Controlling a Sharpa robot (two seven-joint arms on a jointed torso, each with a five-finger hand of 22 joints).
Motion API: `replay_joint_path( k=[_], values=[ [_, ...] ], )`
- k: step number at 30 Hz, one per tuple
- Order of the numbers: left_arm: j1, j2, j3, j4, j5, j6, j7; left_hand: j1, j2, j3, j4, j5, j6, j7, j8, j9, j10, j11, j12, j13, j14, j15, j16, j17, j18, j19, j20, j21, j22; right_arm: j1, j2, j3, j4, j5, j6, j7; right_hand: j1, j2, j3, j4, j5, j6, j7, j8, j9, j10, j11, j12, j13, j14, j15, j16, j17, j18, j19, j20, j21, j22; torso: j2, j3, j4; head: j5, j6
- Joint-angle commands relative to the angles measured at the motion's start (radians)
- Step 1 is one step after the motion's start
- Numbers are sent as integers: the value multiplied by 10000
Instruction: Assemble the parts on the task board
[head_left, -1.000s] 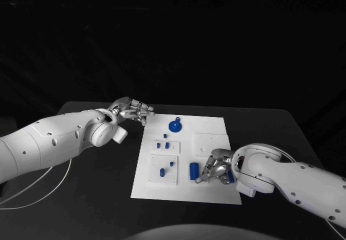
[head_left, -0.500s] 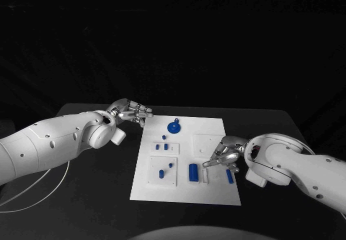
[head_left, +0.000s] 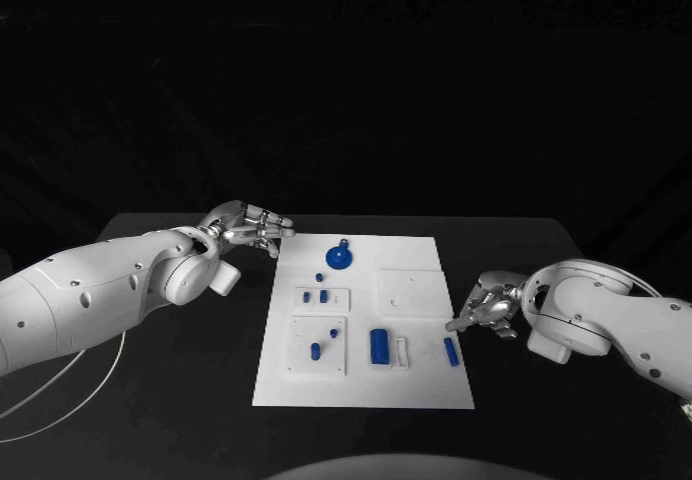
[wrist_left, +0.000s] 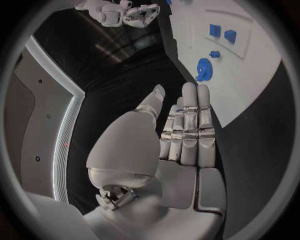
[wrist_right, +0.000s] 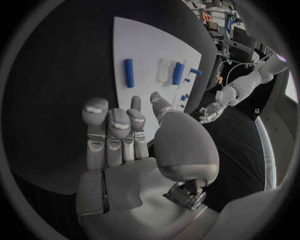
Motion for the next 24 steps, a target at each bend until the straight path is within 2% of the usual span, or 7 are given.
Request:
replay_joint_path(
  k=[1,4,7,8,10,15,24],
  values=[
    [-2,-11,6,33,5,-125,235,-35,103,2,54,-48,22,-72,-23,3,48,2,-11,15,28,-28,-36,3,-147,7,-82,33,-9,-151,-47,-4,46,-947,918,-379,-132,-61,4,139,-69,-107,27,-56,-19,-73,44,-92,-35,-29,-49,17,-19,-65,486,8,-64,824,-3,-1,-17,-79,-8],
    [-2,-15,6,27,15,-109,221,-55,87,1,73,-53,7,-75,-24,2,17,9,-15,15,39,-26,-38,7,-152,12,-85,33,-14,-318,-69,-4,139,-1308,1101,-476,-244,-95,16,377,-71,-363,116,-79,-218,-131,95,-248,-124,-40,-19,-33,-47,-50,477,30,-164,799,-1,5,-7,-109,14],
    [-3,1,6,10,16,-61,167,23,109,46,34,-44,17,-91,-23,2,-9,6,-20,13,32,-33,-45,7,-151,12,-91,34,-13,-454,-14,-9,170,-1545,1174,-523,-244,-121,179,648,-71,-625,235,-62,-849,-189,167,-451,-257,-37,37,-93,-78,-1,488,87,-257,775,7,3,13,-135,34],
    [-3,6,6,7,17,-46,151,30,112,53,29,-44,16,-87,-24,2,-17,9,-22,13,30,-32,-46,8,-151,12,-92,34,-12,-507,20,-11,168,-1622,1182,-534,-192,-154,202,727,-69,-506,242,-34,-1501,-167,175,-499,-310,-22,55,-127,-80,46,503,127,-305,767,9,3,24,-143,28],
    [-4,7,5,12,16,-22,130,21,107,62,30,-40,4,-81,-27,1,-46,18,-19,14,29,-27,-49,10,-153,9,-90,36,-7,-622,95,-16,161,-1737,1144,-550,-205,-154,195,686,-69,-445,241,-44,-1746,-184,171,-491,-299,-27,44,-142,-66,25,502,105,-324,783,14,5,38,-111,5],
    [-4,-17,5,20,15,-3,98,1,93,60,36,-41,14,-77,-22,3,-71,27,-19,13,31,-23,-48,14,-151,8,-87,37,-4,-823,264,-23,143,-1873,832,-570,-209,-172,211,677,-69,-346,212,-21,-1741,-158,157,-457,-284,-19,36,-135,-55,25,508,101,-311,782,27,8,36,-72,-50],
    [-4,-7,4,6,16,42,83,-16,94,62,46,-42,14,-77,-24,2,-82,29,-15,14,32,-20,-49,17,-149,6,-84,37,-2,-912,438,-34,135,-2045,376,-581,-221,-192,231,735,-69,-281,179,-30,-1555,-134,134,-421,-258,-12,15,-126,-20,10,516,78,-255,794,15,-6,29,-61,-103]
  ],
)
